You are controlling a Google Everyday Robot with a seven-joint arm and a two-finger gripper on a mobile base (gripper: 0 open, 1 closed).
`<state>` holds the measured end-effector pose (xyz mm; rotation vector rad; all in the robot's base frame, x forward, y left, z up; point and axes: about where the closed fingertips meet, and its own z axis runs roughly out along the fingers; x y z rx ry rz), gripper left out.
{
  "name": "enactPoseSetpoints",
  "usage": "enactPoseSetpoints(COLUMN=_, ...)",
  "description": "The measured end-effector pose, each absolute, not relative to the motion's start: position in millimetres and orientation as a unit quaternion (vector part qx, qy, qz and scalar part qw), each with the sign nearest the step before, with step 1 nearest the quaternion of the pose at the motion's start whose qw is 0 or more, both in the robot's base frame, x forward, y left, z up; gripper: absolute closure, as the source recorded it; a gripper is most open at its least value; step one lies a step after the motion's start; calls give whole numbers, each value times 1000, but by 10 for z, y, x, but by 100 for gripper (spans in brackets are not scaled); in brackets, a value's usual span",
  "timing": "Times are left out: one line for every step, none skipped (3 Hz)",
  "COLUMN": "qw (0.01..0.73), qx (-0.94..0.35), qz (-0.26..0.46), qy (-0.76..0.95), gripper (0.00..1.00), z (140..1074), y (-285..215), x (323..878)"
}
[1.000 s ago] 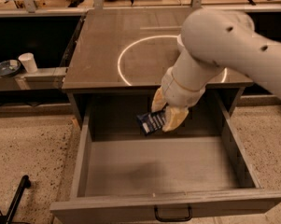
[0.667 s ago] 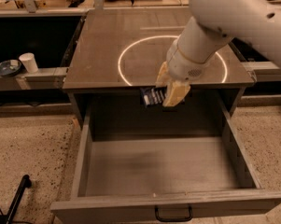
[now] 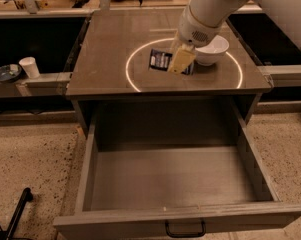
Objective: Pick rxbar blueberry from top drawer and place on counter
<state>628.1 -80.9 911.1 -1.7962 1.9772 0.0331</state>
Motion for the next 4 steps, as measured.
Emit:
enactPoseSetpoints(qw=233, qx=-593, qz=54, qy=769, gripper=66, z=9136, y=-735, x=6608)
enactPoseSetpoints(qw=199, qx=-538, qz=112, qy=811, gripper=35, z=9040, y=-591, x=6816)
enactPoseSetpoints(qw=180, qx=-517, qz=143, qy=825, gripper=11, z=8956, y=-480, x=6877)
enactPoseSetpoints(qw=182, qx=-517, qz=144, qy=824, gripper=0, z=8943, y=-455, x=6906)
